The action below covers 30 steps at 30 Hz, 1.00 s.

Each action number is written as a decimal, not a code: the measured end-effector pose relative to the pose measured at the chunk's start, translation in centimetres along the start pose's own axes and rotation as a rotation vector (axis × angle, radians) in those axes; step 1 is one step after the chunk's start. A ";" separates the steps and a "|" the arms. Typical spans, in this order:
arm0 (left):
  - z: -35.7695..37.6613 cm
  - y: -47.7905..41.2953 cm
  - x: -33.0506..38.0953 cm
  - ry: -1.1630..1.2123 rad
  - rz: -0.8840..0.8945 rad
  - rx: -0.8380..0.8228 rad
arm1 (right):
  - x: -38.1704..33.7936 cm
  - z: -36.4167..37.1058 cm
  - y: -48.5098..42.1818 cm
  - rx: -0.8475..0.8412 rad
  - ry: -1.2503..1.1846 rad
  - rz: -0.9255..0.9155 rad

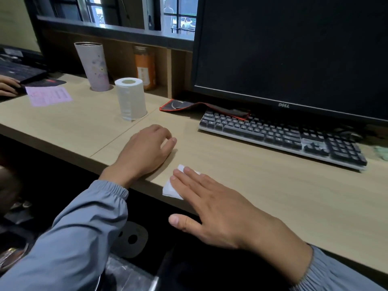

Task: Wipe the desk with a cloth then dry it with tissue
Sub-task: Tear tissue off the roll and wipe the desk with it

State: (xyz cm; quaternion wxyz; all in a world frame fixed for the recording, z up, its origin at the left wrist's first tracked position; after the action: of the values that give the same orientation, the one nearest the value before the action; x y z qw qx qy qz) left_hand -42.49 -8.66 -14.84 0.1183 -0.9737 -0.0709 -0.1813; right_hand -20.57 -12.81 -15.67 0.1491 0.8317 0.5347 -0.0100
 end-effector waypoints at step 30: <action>1.8 0.4 1.0 -0.007 0.008 0.013 | 8.9 -4.2 -7.7 -0.111 -0.090 0.261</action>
State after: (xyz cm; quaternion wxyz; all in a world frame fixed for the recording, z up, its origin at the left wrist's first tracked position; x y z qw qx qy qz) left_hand -40.91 -8.48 -16.22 0.1250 -0.9738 -0.0687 -0.1769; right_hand -24.26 -0.87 -15.01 0.2185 0.8834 0.4146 0.0018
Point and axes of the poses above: each hand's wrist, its own y-axis away from the middle knuckle, its own z-axis out of the palm, x = y × z, the point moved 4 cm from there along -y, towards the middle knuckle, and after that the axes turned 8 degrees about -x, right-handed, at the moved point
